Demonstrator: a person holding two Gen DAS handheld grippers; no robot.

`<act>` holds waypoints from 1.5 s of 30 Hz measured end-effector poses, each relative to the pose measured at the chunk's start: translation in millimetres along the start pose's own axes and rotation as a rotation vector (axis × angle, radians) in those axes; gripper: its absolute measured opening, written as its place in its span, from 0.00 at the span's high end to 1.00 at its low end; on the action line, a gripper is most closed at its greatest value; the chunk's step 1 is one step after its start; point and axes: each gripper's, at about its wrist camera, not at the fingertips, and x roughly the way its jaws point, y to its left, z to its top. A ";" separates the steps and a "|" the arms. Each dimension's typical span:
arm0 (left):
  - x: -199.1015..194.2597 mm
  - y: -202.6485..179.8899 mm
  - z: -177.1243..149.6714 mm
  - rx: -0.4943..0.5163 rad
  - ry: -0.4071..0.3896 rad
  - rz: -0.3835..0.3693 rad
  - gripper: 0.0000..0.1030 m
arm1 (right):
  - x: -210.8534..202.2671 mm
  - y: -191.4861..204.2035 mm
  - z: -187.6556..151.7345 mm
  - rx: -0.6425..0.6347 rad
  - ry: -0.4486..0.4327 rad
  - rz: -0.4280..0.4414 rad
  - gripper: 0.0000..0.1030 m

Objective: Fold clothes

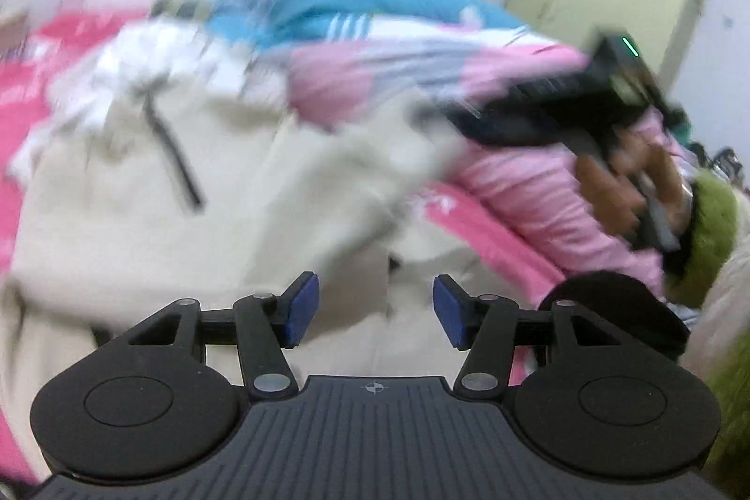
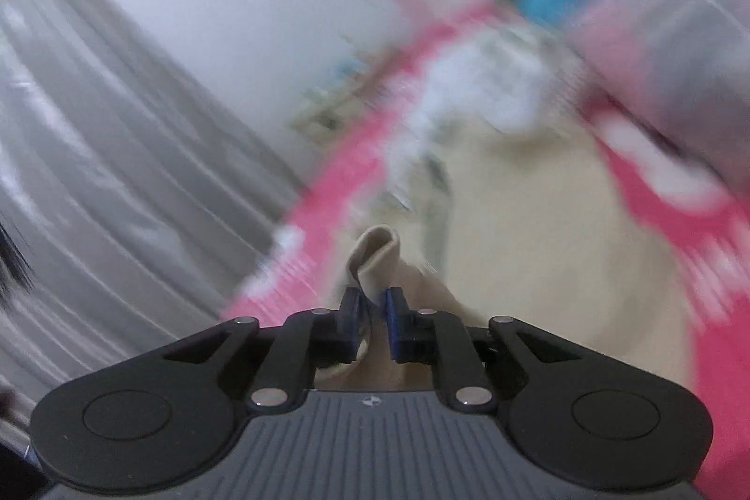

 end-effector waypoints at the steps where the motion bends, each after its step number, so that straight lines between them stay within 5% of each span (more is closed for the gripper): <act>1: 3.8 5.1 -1.9 -0.034 0.030 0.006 0.47 | -0.9 -16.5 -8.7 0.054 0.053 -0.076 0.74; 5: 17.3 24.3 -7.2 -0.157 0.113 0.048 0.47 | -6.6 -59.5 -27.0 0.247 0.126 -0.252 0.72; 10: 21.9 51.3 -12.1 -0.323 0.121 0.110 0.47 | -10.0 -28.2 -16.0 0.126 0.031 -0.103 0.70; 14: 14.3 71.8 -18.3 -0.441 0.069 0.186 0.47 | 27.9 -1.8 -28.0 0.034 0.121 -0.015 0.65; 18: 10.2 105.2 -18.4 -0.613 0.005 0.291 0.47 | 69.6 11.9 -49.4 -0.012 0.237 -0.070 0.63; 21: 7.3 132.7 -12.6 -0.717 -0.048 0.379 0.47 | 79.5 39.5 -39.7 -0.126 0.202 -0.029 0.63; 26: 9.1 158.3 -0.2 -0.716 -0.106 0.491 0.47 | 111.2 91.5 -3.2 -0.338 0.109 0.089 0.62; 32: 6.6 179.3 -4.4 -0.783 -0.167 0.461 0.49 | 231.1 136.3 52.5 -0.512 0.041 0.115 0.59; 40: 3.7 203.1 -12.8 -0.864 -0.246 0.398 0.78 | 354.9 153.4 74.8 -0.549 0.239 0.063 0.54; 42: 2.1 207.4 -17.5 -0.885 -0.272 0.371 0.87 | 365.5 152.5 73.8 -0.582 0.274 0.049 0.85; 45: -6.6 209.3 -25.3 -0.912 -0.334 0.348 0.96 | 357.4 155.0 75.3 -0.606 0.253 0.098 0.94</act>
